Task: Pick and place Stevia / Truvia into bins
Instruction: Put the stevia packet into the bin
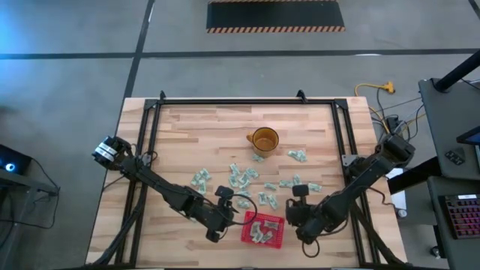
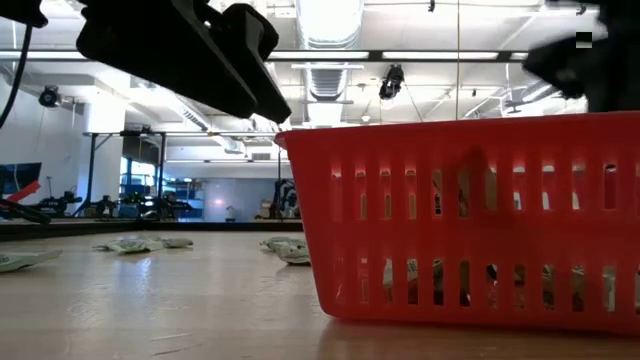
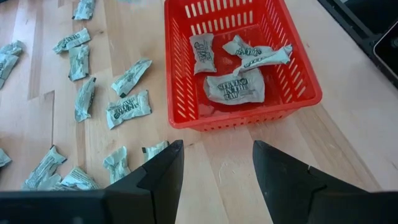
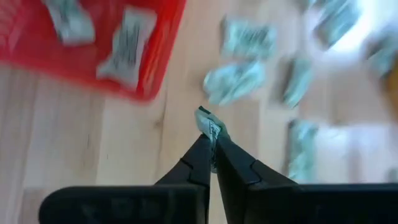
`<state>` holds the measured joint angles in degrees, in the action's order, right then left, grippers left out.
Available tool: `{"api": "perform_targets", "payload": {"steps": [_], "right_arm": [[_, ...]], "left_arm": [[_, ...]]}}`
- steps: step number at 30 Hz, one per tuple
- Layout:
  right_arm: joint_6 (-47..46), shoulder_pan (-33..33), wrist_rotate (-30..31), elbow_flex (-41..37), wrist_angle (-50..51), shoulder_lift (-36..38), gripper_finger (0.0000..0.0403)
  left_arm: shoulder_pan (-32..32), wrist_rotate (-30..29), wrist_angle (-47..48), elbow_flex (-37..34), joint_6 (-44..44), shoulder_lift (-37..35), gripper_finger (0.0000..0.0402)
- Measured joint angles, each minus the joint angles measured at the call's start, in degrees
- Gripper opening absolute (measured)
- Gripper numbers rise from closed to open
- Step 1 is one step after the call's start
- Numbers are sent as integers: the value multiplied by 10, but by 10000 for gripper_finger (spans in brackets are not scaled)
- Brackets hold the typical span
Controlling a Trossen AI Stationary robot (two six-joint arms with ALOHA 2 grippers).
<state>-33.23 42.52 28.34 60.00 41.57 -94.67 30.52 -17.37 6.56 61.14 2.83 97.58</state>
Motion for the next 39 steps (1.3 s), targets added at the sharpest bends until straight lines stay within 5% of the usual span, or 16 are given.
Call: {"api": "perform_targets", "payload": {"steps": [5,14,21,31,35,39], "right_arm": [[36,15,68,29,-32,0,9],[252,14,8,-10,-289,-16,9],[258,14,2,-18,-303,-17,15],[270,14,2,-21,-304,-17,101],[262,15,2,-16,-281,-12,121],[205,18,1,6,-210,-10,128]], "left_arm": [[-1,0,0,-14,0,0,176],[-2,-10,0,-24,12,0,176],[-2,-10,-1,-25,13,0,176],[-2,-12,-1,-31,17,0,176],[-2,-17,62,-37,80,0,176],[-2,-21,196,-36,237,0,176]]}}
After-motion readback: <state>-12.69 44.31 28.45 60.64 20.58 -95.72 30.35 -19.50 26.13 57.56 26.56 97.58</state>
